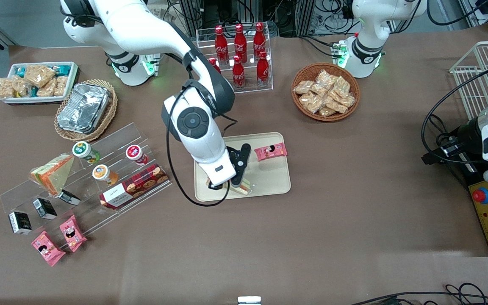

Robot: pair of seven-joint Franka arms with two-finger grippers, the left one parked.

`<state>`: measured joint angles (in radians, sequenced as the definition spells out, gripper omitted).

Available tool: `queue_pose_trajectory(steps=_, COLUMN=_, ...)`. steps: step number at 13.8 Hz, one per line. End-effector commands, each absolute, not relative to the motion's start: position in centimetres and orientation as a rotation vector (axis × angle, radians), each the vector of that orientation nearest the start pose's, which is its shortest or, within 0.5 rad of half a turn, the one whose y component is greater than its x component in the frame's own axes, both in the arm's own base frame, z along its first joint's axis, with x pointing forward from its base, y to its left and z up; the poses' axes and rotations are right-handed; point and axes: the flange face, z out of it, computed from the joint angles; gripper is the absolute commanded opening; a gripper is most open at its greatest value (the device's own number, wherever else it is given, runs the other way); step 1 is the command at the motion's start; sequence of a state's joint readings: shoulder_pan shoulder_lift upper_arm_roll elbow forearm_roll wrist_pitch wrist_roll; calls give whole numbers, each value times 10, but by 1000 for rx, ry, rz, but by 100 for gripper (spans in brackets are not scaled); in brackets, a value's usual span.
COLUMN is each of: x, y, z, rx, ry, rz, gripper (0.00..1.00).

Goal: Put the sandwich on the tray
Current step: 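Lift the sandwich and carry it with the right gripper to the cream tray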

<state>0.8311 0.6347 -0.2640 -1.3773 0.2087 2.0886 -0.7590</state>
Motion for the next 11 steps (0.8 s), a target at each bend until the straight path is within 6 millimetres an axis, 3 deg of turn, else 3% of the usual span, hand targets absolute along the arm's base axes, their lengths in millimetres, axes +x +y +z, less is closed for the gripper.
queue_pose_trajectory(steps=1, x=582, y=447, z=334, rx=-2429, ry=-1966, rz=-198, gripper=0)
queue_pose_trajectory(steps=3, x=570, y=463, z=310, rx=-2390, ry=-2034, rz=-197, gripper=0)
queue_pose_trajectory(steps=6, x=561, y=456, z=276, rx=-2399, ry=-2042, rz=-196, gripper=0)
queue_pose_trajectory(steps=8, x=546, y=471, z=261, rx=-2377, ry=-2079, rz=-197, gripper=0)
queue_pose_trajectory(steps=11, x=541, y=474, z=248, rx=-2371, ry=-2096, rz=-174, gripper=0)
